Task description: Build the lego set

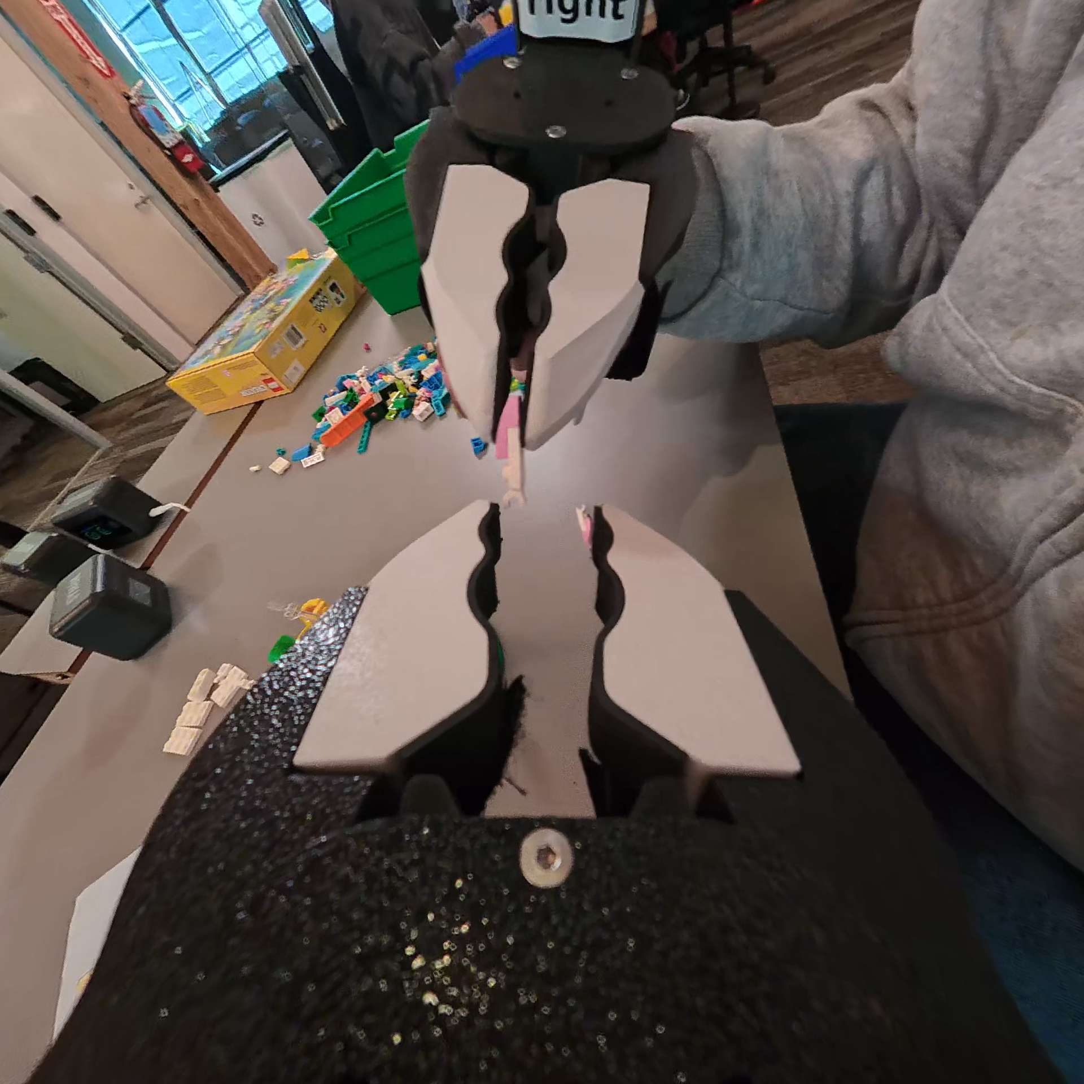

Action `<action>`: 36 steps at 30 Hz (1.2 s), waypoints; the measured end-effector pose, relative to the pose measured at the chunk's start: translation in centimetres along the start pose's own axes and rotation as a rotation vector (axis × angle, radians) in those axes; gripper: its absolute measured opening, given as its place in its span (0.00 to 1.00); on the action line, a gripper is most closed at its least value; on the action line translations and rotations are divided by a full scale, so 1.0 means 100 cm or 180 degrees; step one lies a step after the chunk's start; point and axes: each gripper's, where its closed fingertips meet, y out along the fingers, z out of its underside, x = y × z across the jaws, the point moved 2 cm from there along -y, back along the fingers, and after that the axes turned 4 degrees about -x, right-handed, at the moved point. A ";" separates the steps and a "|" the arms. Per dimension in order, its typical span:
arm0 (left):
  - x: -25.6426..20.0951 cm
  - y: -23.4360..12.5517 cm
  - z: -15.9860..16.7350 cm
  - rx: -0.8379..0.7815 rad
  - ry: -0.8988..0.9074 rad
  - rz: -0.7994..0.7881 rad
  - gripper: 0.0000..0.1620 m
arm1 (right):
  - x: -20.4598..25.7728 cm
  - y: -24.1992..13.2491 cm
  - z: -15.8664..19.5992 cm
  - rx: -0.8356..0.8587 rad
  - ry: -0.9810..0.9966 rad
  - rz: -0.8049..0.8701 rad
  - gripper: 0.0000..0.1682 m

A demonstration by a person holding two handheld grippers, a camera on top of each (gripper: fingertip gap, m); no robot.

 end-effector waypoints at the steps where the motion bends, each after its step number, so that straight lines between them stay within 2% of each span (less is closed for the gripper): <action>1: 0.000 0.001 0.000 0.0001 0.0004 -0.0012 0.17 | 0.000 0.000 0.000 -0.0011 0.0008 -0.0009 0.02; 3: 0.006 0.001 -0.002 -0.0064 0.0026 -0.0150 0.05 | 0.001 0.000 -0.001 -0.0035 0.0014 -0.0045 0.02; 4: 0.007 0.000 -0.003 -0.0087 0.0052 -0.0190 0.03 | 0.001 0.000 -0.001 -0.0051 0.0017 -0.0054 0.02; 9: 0.005 0.000 -0.003 -0.0063 0.0031 -0.0089 0.03 | 0.003 -0.002 -0.001 0.0011 -0.0021 -0.0123 0.02; 13: 0.005 0.002 0.006 0.0218 0.0148 -0.0122 0.02 | 0.003 -0.003 0.010 0.0442 -0.0118 -0.0150 0.02; 18: 0.005 0.002 0.010 0.0383 0.0293 -0.0161 0.02 | 0.004 -0.001 0.017 0.0722 -0.0271 -0.0135 0.03; 29: 0.008 0.000 0.006 0.0294 0.0267 -0.0197 0.02 | 0.003 -0.001 0.020 0.0813 -0.0345 -0.0117 0.07; 36: 0.006 0.000 0.006 0.0308 0.0287 -0.0177 0.02 | 0.004 -0.001 0.016 0.0700 -0.0300 -0.0109 0.06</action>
